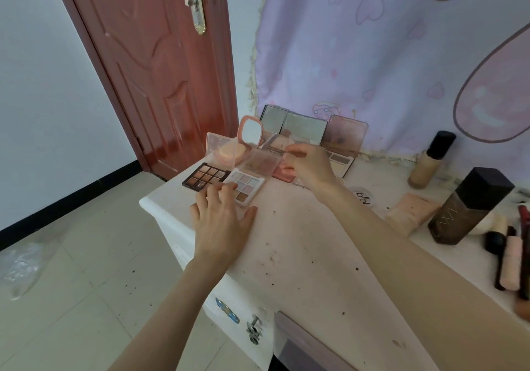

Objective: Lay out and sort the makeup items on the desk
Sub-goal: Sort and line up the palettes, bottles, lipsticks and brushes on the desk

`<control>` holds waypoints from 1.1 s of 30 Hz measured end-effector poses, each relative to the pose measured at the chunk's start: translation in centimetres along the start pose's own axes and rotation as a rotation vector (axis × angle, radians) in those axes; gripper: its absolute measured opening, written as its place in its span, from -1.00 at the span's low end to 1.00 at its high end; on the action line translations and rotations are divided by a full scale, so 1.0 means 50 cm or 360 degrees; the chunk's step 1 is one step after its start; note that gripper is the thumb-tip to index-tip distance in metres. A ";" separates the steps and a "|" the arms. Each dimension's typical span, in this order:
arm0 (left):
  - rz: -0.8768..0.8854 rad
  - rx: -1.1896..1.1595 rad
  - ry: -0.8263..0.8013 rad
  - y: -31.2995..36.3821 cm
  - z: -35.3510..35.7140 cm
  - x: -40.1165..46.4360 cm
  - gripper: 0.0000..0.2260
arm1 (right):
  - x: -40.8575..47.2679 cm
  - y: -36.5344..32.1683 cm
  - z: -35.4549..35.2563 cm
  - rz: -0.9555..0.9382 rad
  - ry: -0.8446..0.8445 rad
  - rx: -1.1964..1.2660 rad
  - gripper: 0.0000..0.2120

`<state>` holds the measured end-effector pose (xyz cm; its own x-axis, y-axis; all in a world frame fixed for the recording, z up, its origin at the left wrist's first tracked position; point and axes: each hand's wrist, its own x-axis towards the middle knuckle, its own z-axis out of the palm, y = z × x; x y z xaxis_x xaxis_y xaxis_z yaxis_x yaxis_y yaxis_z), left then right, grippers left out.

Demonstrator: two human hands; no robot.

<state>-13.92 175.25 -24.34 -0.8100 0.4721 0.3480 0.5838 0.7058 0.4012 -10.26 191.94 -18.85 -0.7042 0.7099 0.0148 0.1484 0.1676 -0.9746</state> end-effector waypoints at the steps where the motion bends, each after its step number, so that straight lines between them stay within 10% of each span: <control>1: 0.0062 -0.0017 0.0003 0.009 0.004 -0.007 -0.56 | -0.007 0.000 -0.016 -0.0032 0.0002 0.0007 -0.77; 8: 0.0652 -0.0087 -0.0146 0.081 0.038 -0.039 -0.70 | -0.049 0.025 -0.162 -0.0198 0.0242 -0.0900 -0.79; 14: 0.0750 -0.0120 -0.0210 0.075 0.047 -0.039 -0.65 | -0.079 0.045 -0.208 0.0143 -0.0181 -0.1759 -0.81; 33: 0.0447 -0.0397 -0.0194 0.078 0.020 -0.049 -0.76 | -0.122 0.089 -0.094 -0.0390 -0.0154 -0.1318 -0.65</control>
<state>-9.70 177.37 -24.51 -0.6087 0.6986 0.3762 0.7672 0.3974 0.5034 -2.04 191.54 -22.21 -0.8329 0.5336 0.1470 0.4160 0.7787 -0.4696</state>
